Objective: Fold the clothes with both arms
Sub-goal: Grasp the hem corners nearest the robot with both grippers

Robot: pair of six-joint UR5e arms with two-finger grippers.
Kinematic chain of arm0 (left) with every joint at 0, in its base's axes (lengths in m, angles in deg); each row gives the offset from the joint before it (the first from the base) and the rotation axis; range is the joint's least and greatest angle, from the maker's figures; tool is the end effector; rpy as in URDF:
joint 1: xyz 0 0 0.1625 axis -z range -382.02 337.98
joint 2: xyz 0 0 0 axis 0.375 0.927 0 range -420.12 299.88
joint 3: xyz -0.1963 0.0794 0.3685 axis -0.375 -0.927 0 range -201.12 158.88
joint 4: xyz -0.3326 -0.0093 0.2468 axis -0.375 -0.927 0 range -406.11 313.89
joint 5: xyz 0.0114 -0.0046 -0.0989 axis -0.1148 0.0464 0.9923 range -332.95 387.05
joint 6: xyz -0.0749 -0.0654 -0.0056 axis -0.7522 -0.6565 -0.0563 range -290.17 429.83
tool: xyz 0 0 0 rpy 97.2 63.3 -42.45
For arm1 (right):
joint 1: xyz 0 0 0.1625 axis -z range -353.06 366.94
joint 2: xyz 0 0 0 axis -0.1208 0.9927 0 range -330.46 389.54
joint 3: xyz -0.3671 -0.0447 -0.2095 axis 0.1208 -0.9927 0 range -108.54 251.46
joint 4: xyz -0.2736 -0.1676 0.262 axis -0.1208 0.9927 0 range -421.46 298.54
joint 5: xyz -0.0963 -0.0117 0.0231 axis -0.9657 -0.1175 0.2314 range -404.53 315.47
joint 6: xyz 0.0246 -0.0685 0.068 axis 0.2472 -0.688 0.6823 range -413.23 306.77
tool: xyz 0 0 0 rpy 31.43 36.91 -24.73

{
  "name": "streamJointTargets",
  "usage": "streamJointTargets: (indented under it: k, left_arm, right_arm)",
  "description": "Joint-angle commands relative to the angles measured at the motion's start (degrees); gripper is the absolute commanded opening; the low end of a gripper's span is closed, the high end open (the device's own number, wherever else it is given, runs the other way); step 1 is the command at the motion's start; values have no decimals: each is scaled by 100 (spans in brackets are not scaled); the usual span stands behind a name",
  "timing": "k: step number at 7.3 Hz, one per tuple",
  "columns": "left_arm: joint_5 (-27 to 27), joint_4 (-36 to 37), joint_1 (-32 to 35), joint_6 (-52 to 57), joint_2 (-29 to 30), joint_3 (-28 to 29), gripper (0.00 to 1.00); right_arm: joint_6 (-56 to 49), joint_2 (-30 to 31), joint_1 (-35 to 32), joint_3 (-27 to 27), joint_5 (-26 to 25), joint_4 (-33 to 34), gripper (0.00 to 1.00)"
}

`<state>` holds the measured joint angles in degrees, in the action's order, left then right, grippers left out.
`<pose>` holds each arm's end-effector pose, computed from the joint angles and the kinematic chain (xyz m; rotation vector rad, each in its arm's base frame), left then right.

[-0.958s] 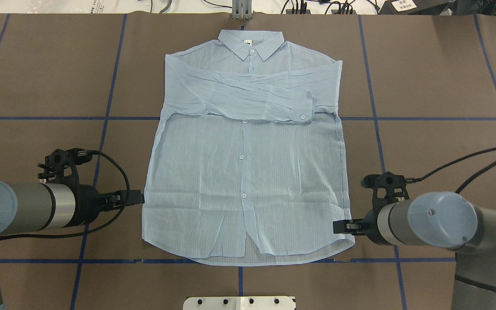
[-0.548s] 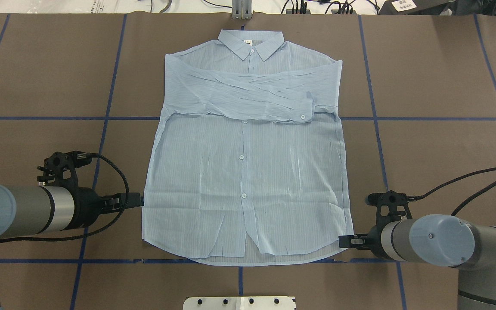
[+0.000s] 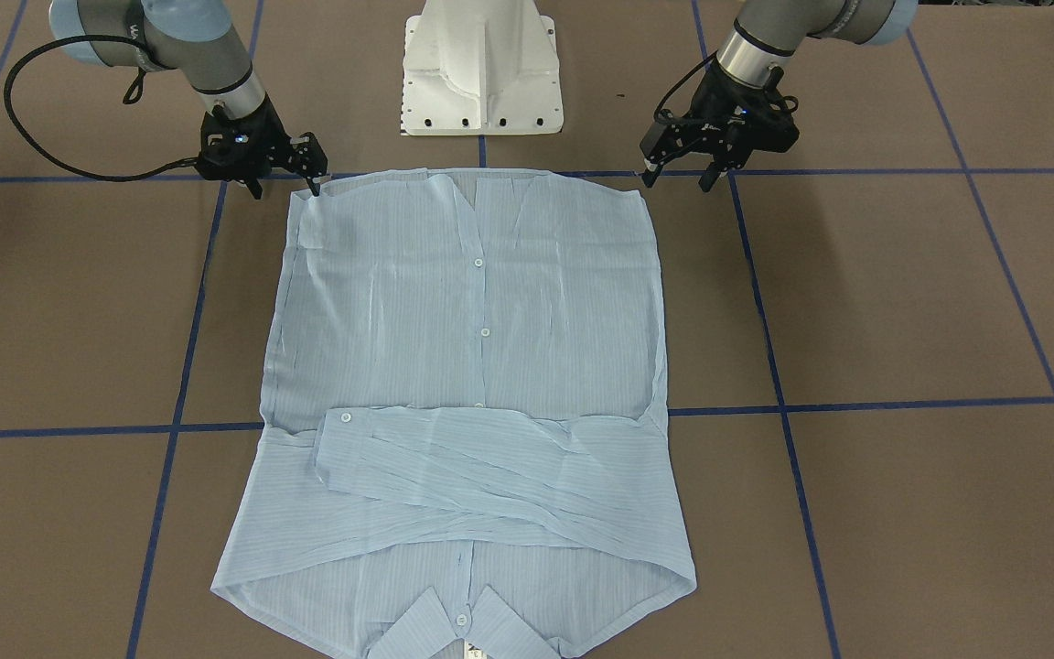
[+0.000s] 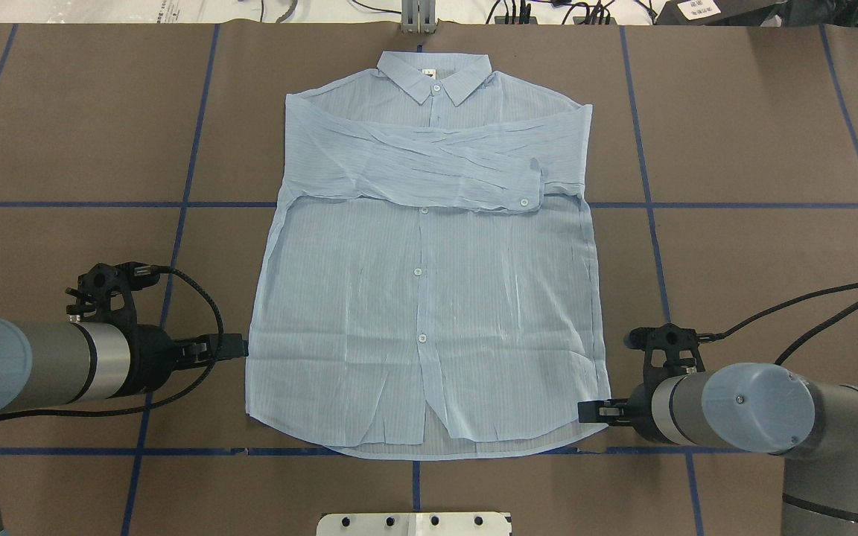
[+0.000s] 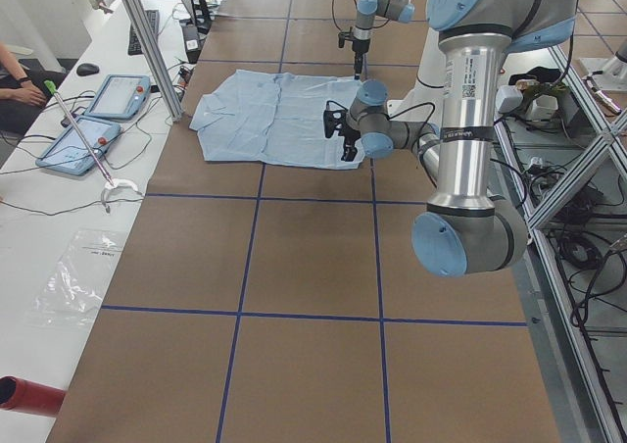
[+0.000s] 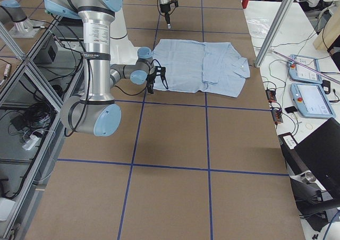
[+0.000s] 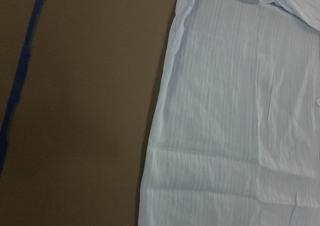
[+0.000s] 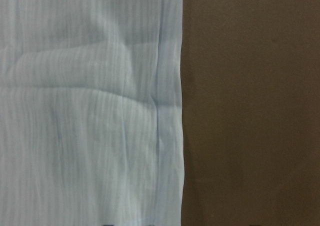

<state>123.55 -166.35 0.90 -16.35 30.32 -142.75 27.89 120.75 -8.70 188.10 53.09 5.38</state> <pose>0.3849 -0.2953 0.3370 0.1523 1.0831 -0.2377 -0.4349 -0.2464 0.4095 0.0576 -0.8539 0.0542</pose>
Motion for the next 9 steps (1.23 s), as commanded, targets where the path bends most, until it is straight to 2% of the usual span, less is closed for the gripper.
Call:
streamJointTargets:
  k: [1,3,5,9]
  left_arm:
    - [0,0,-7,-4,0,34,100]
    - [-18,-9,-42,-4,0,122,100]
    - [-18,-9,-42,-4,0,122,100]
    - [-18,-9,-51,-4,44,139,100]
  right_arm:
    - [0,-25,-70,-71,2,22,91]
    - [0,-85,-97,-116,-6,144,85]
    - [0,-576,-97,-151,-6,784,78]
    - [0,-535,-114,-230,11,822,75]
